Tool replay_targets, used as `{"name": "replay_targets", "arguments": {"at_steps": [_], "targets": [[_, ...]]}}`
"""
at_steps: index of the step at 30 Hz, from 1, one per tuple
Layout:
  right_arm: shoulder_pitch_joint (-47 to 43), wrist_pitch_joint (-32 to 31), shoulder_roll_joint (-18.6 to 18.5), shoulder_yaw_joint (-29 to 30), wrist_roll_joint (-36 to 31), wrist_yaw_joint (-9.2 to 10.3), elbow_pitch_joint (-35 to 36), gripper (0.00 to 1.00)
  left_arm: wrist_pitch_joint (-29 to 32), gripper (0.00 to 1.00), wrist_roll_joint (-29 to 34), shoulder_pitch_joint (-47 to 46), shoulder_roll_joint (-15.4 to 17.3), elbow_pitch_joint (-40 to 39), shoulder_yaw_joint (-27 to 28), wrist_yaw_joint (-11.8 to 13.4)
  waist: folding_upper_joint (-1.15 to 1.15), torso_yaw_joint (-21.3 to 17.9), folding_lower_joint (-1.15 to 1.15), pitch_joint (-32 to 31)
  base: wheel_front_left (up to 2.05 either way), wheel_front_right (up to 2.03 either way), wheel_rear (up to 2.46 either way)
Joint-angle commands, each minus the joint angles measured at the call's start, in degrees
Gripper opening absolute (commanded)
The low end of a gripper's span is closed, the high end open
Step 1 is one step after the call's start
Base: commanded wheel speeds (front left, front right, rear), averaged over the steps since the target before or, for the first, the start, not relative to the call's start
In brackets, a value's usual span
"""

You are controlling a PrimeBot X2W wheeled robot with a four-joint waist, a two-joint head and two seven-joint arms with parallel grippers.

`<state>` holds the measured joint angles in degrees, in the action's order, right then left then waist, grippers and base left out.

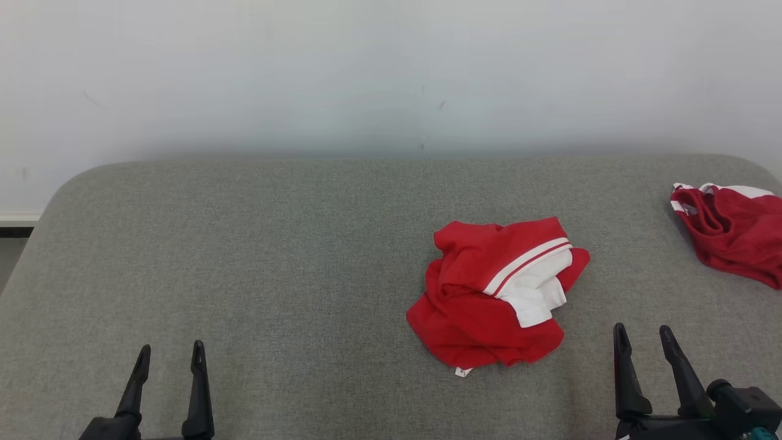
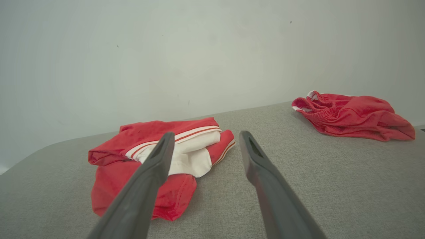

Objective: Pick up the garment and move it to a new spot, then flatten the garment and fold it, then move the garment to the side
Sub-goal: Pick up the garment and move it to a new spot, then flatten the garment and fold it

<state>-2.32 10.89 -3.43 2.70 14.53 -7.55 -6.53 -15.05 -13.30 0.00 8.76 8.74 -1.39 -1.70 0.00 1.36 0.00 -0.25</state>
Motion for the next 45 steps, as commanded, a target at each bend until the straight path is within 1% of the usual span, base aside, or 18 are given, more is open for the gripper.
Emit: {"name": "replay_targets", "arguments": {"at_steps": [1, 14, 33, 38, 45], "targets": [[-0.20, 0.07, -0.22, 0.01, 0.06, 0.14, -0.11, 1.00, -0.17, 1.00, 0.49, 0.55, -0.28, 0.13, 0.33, -0.25, 0.00, 0.04, 0.00, 0.01, 0.00, 0.00, 0.00], [-0.46, -0.09, -0.17, 0.03, -0.20, 0.15, -0.14, 1.00, -0.17, 1.00, 2.14, 0.54, -1.65, 0.67, 1.87, -1.70, 0.00, 0.05, 0.00, 0.19, 0.00, 0.00, 0.00], [-0.39, -0.13, -0.31, -0.12, -0.21, 0.15, -0.25, 1.00, -0.17, 1.00, 3.29, 0.12, -2.93, 1.25, 3.52, -2.76, 0.00, -0.09, 0.00, 0.41, 0.00, 0.00, 0.00], [1.12, -0.81, -1.24, -2.01, -0.59, 0.15, -0.34, 1.00, -0.17, 1.00, 3.63, -0.36, -3.34, 1.38, 3.47, -3.10, 0.00, 0.34, 0.00, 0.67, 0.00, 0.00, 0.00], [4.89, -3.13, -3.35, -4.45, -0.71, 0.15, -2.09, 1.00, -0.17, 1.00, 3.85, -1.25, -3.87, 1.45, 2.70, -3.29, 0.00, 2.10, 0.00, 1.52, 0.00, 0.00, 0.00]]}}
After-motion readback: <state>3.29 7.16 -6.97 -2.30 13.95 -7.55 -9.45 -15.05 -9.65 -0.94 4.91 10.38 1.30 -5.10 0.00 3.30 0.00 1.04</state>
